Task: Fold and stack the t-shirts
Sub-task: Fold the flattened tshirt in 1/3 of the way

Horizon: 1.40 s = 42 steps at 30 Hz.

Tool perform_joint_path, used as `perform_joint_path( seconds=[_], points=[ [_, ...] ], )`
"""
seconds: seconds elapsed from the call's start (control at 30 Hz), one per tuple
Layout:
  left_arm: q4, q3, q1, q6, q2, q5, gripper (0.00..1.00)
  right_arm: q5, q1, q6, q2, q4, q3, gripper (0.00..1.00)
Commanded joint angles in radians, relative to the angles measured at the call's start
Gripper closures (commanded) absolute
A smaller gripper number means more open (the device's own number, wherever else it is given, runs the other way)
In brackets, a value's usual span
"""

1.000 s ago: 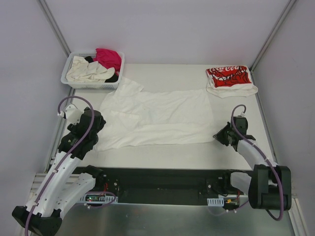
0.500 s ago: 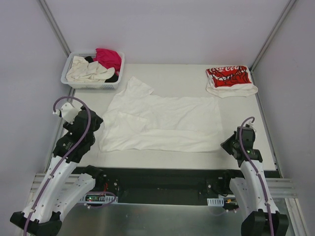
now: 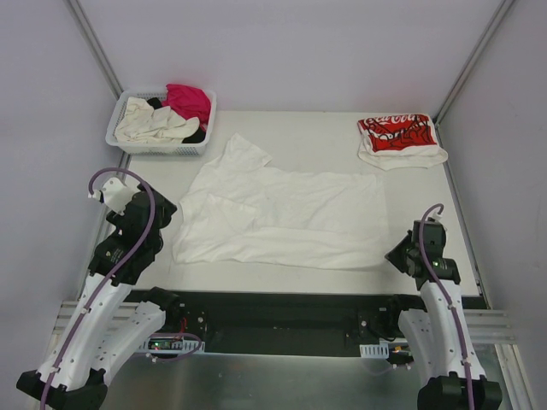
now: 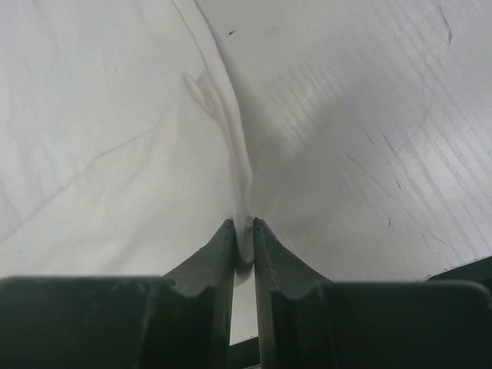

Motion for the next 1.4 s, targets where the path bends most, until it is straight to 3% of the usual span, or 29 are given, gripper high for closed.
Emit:
perform_joint_path(
  seconds=[0.0,0.03,0.07,0.17,0.27,0.37,0.57,0.87,1.03,1.37],
  points=[
    [0.015,0.022,0.014,0.017,0.004,-0.03,0.33,0.021,-0.008,-0.02,0.011,-0.049,0.061,0.82],
    [0.015,0.022,0.014,0.02,0.0,-0.031,0.33,0.024,-0.008,-0.025,0.012,-0.055,0.067,0.8],
    [0.015,0.022,0.014,0.021,0.0,-0.033,0.33,0.027,-0.008,-0.024,0.012,-0.067,0.079,0.64],
    [0.017,0.025,0.014,0.021,0.0,-0.036,0.33,0.043,-0.008,-0.027,-0.001,-0.109,0.106,0.48],
    [0.023,0.025,0.014,0.024,0.0,-0.034,0.33,0.064,-0.008,-0.03,-0.029,-0.152,0.148,0.39],
    [0.038,0.019,0.014,0.032,0.003,-0.037,0.33,0.093,-0.008,-0.036,-0.046,-0.164,0.182,0.36],
    [0.099,0.012,0.014,0.056,0.036,-0.024,0.32,0.075,-0.01,-0.005,0.057,0.039,0.21,0.36],
    [0.267,0.029,0.014,0.092,0.207,0.097,0.32,-0.02,-0.01,0.044,0.373,0.366,0.286,0.4],
    [0.438,0.026,0.014,0.17,0.309,0.203,0.33,-0.028,-0.016,0.058,0.501,0.43,0.357,0.42],
    [0.63,0.103,0.055,0.261,0.539,0.314,0.33,-0.106,-0.062,0.064,0.756,0.542,0.481,0.43]
  ],
)
